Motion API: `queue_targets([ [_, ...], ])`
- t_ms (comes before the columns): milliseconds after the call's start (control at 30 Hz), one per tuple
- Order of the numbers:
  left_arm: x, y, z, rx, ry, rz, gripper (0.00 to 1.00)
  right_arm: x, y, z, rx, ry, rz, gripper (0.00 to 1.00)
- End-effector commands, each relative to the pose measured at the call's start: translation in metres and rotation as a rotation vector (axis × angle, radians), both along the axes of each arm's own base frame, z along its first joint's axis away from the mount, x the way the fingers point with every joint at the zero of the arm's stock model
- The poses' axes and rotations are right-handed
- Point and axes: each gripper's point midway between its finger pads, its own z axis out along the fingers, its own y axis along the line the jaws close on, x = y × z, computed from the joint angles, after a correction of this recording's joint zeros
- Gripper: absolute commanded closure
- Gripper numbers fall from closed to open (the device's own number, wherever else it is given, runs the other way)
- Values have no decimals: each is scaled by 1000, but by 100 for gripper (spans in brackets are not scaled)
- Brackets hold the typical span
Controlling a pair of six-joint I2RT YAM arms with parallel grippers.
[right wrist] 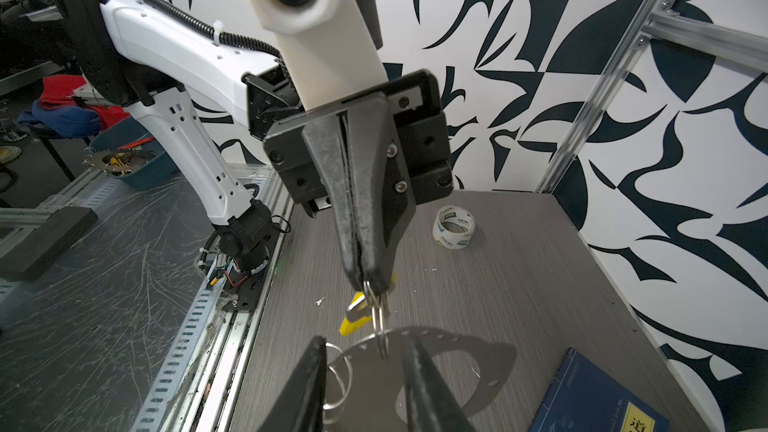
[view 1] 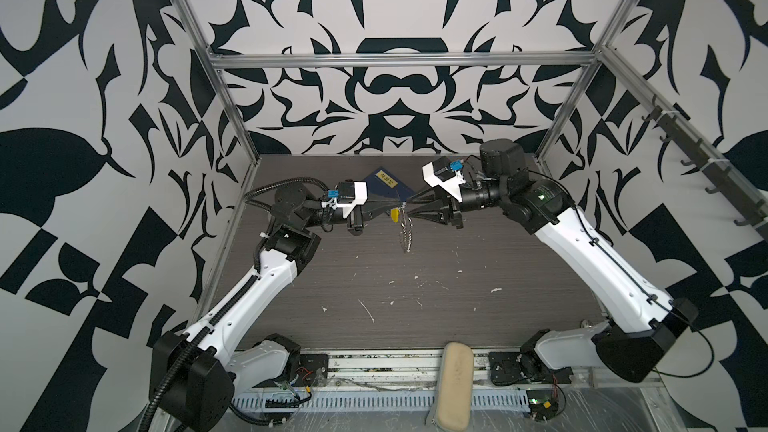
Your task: Remove the keys from the keyring
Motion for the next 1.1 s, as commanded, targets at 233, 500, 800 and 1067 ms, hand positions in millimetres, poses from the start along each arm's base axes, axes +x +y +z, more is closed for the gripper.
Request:
queue_targets([
  [233,-11,5,18,-22,-58,-8,100,-2,6,22,40,-59,18,78],
  [500,-9,6,18,-20,-53,14,100,-2,3,22,43,-91,0,100],
  [800,-3,10,18,-38,-34,47,100,-16,-19,69,273,-93,39,100],
  [1067,-3,10,19,-48,-37,46,100,-21,-23,89,360,-82,67,100],
])
